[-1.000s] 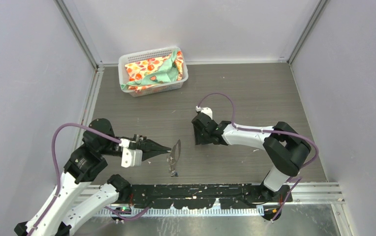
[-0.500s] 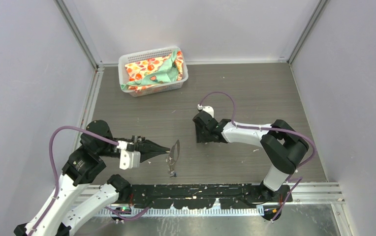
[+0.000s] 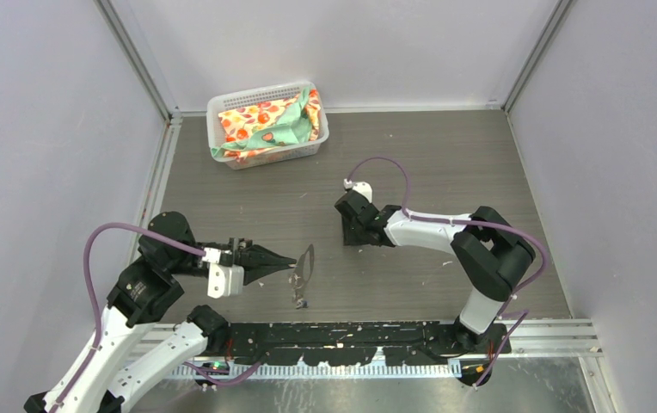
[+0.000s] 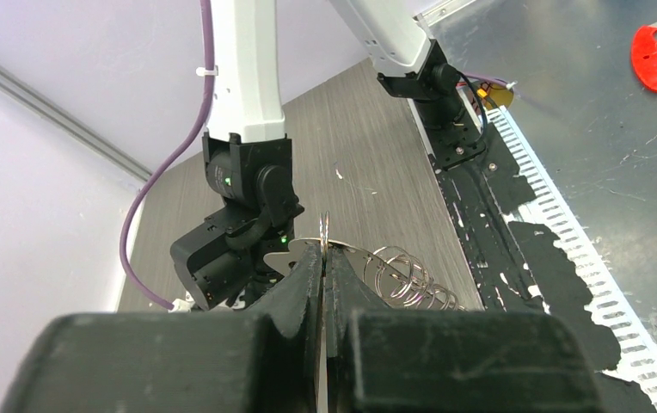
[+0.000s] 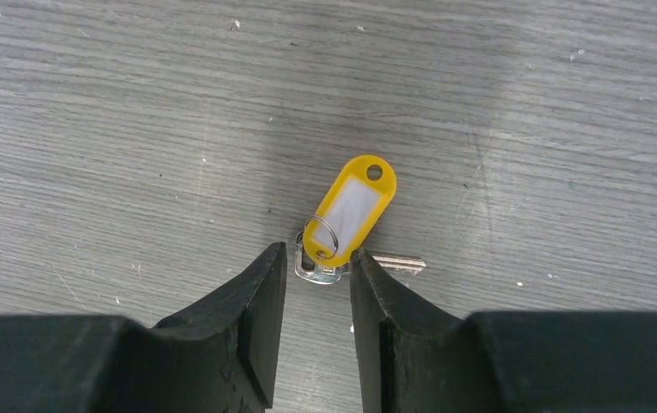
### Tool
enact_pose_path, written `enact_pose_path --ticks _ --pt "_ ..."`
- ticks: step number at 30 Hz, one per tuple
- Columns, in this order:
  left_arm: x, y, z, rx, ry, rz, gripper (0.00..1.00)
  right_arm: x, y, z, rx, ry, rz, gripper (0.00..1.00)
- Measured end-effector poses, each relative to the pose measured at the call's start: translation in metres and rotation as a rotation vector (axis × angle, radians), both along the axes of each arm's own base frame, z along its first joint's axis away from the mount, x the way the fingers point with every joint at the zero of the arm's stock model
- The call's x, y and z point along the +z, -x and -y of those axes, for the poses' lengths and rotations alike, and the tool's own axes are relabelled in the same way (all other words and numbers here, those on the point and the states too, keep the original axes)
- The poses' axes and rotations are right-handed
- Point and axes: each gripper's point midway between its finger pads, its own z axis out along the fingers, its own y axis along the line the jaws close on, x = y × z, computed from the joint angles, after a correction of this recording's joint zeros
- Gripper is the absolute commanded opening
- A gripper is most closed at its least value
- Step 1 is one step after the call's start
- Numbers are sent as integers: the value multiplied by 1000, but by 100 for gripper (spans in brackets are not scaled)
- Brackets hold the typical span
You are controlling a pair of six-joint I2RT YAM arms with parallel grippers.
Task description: Put the keys on the keyring
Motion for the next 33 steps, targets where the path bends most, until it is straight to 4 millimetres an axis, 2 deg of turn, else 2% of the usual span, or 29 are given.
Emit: enact_pose_path --ticks 9,18,22,29,30,32,33 --pt "0 -1 0 6 0 1 1 3 -7 -2 7 14 22 28" --pt "0 -1 0 7 0 1 1 3 -9 -2 7 26 24 27" --pt "0 -1 0 7 0 1 1 4 -9 -2 9 26 24 16" --pt "0 -1 0 7 0 1 1 4 -9 -2 12 27 25 18" --pt "0 -1 0 7 0 2 0 4 -9 -2 12 27 25 17" --pt "0 -1 0 7 0 2 1 4 -9 -2 13 28 24 3" --pt "0 -1 0 7 0 1 1 4 -9 -2 15 30 24 1"
